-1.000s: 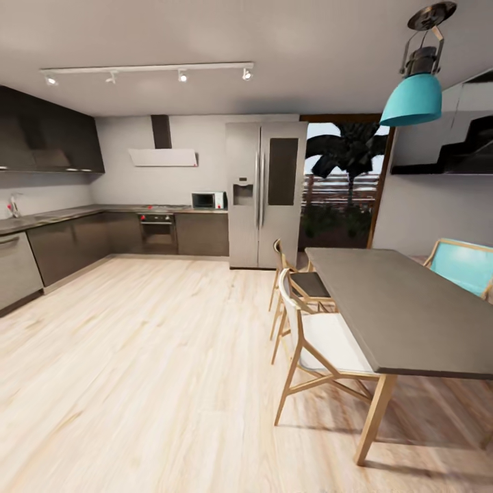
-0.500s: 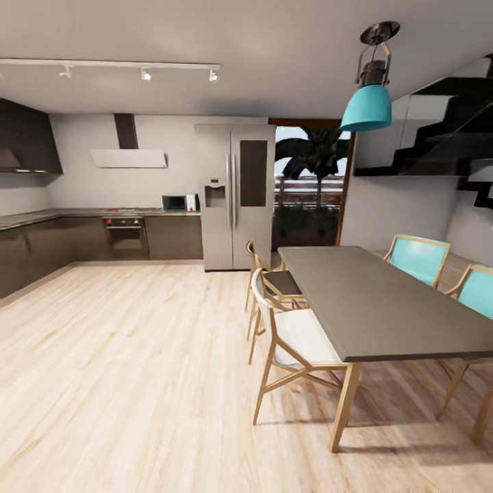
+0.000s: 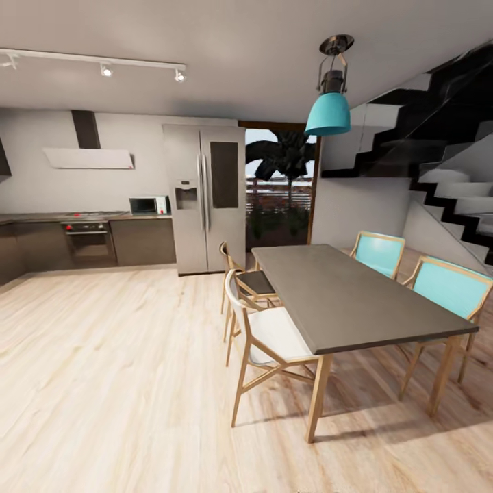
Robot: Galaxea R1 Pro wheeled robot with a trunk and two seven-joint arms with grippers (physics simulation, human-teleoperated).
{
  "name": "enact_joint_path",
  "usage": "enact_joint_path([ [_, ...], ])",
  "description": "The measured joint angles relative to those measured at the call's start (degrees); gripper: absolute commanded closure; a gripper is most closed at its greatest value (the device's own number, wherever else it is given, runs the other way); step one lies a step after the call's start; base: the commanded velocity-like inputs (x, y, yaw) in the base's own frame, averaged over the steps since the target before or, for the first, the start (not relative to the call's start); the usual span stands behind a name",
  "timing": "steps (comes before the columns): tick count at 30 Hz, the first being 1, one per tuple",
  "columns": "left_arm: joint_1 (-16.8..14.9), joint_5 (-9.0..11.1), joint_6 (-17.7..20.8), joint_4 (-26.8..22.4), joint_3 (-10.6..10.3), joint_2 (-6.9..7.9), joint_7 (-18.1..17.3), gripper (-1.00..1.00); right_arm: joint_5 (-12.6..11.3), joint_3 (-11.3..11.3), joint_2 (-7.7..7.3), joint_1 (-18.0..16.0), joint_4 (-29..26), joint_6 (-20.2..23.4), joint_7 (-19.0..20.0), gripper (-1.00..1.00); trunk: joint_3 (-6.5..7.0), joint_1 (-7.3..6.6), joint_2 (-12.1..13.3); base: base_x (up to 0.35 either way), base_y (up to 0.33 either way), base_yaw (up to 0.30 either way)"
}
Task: Put the three can of soda from the living room inside the tash can in the kitchen.
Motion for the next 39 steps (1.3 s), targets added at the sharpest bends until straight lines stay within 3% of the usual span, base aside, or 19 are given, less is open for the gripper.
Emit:
enact_joint_path([
  [39, 0.01, 0.0, 0.0, 0.0, 0.0, 0.0, 0.0, -1.0, -0.08, -0.06, -0.02, -0.02, 0.0, 0.02, 0.0, -1.0, 1.06, 0.0, 0.0, 0.0, 0.0, -0.269],
])
